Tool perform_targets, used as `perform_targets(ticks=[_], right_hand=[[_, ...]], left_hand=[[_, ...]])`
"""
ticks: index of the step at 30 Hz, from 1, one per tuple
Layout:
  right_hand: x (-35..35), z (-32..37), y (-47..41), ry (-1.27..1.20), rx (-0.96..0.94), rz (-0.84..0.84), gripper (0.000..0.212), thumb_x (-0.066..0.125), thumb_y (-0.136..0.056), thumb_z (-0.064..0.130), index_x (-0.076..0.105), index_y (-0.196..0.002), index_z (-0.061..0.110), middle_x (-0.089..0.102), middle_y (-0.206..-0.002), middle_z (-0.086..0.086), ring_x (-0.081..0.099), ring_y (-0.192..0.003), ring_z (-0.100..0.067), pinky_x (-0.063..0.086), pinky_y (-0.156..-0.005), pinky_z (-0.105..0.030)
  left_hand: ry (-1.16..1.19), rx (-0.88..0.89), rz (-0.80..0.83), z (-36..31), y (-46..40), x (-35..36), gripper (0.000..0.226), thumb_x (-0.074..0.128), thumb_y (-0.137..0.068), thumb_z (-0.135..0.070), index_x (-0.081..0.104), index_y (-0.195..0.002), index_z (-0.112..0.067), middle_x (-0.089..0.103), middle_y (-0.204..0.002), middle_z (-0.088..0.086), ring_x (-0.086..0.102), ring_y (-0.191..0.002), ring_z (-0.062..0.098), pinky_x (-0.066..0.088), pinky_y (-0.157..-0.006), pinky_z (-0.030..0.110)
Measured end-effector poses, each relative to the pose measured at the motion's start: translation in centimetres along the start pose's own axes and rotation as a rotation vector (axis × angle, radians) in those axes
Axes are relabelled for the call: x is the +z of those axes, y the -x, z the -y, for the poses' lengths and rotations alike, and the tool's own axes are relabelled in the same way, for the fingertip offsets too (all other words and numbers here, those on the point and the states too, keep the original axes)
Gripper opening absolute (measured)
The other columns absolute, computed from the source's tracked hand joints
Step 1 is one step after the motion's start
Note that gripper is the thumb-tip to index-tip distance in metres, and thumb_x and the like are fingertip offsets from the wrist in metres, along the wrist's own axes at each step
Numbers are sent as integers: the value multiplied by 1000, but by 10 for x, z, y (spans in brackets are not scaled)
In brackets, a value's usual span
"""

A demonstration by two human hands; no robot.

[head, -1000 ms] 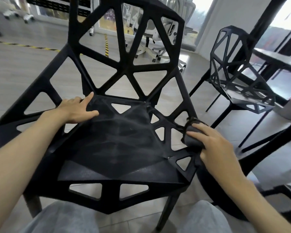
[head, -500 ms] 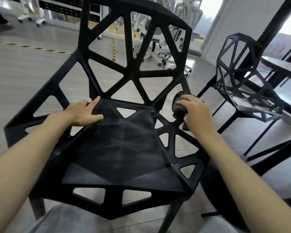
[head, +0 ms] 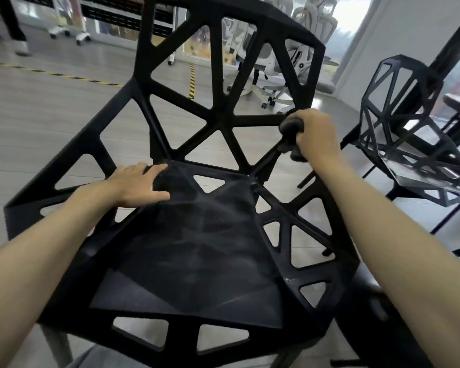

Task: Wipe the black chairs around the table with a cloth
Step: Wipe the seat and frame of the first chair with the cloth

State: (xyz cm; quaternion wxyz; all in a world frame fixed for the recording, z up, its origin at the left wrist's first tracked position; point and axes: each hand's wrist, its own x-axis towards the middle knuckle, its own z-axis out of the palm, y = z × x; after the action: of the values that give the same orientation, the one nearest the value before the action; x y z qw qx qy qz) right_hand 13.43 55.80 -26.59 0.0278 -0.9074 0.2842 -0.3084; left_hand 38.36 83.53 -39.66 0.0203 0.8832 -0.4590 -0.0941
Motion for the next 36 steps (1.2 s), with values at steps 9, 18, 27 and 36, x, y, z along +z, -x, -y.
perform_targets(ticks=[9,18,27,36], right_hand=[[14,-9,8,297,-202,105,32,66,-82,-2,79,-99,22,67,-106,-5,60,-103,-30,50,-85,-42],[93,11,22,309,-156,35,18,68,-84,0,74,-88,17,62,-102,-10,56,-100,-36,50,-80,-49],[73,4,12,438,-240,133,13,69,-86,6,70,-96,14,57,-109,-13,54,-104,-37,49,-83,-49],[119,25,44,426,-174,120,14,70,-84,4,71,-88,17,60,-98,-11,57,-96,-36,51,-74,-46]], left_hand=[[28,-17,14,-5,3,-4,120,18,-55,-85,11,-164,-35,35,-160,13,36,-147,35,27,-118,49],[9,-12,22,-6,-1,-3,120,19,-53,-84,11,-164,-38,35,-158,12,35,-146,34,28,-117,48],[8,0,9,-7,2,-2,121,19,-53,-83,13,-164,-35,37,-156,12,37,-144,35,30,-115,48],[25,-11,15,-4,2,-2,117,23,-57,-83,12,-164,-36,40,-151,13,39,-140,38,30,-114,46]])
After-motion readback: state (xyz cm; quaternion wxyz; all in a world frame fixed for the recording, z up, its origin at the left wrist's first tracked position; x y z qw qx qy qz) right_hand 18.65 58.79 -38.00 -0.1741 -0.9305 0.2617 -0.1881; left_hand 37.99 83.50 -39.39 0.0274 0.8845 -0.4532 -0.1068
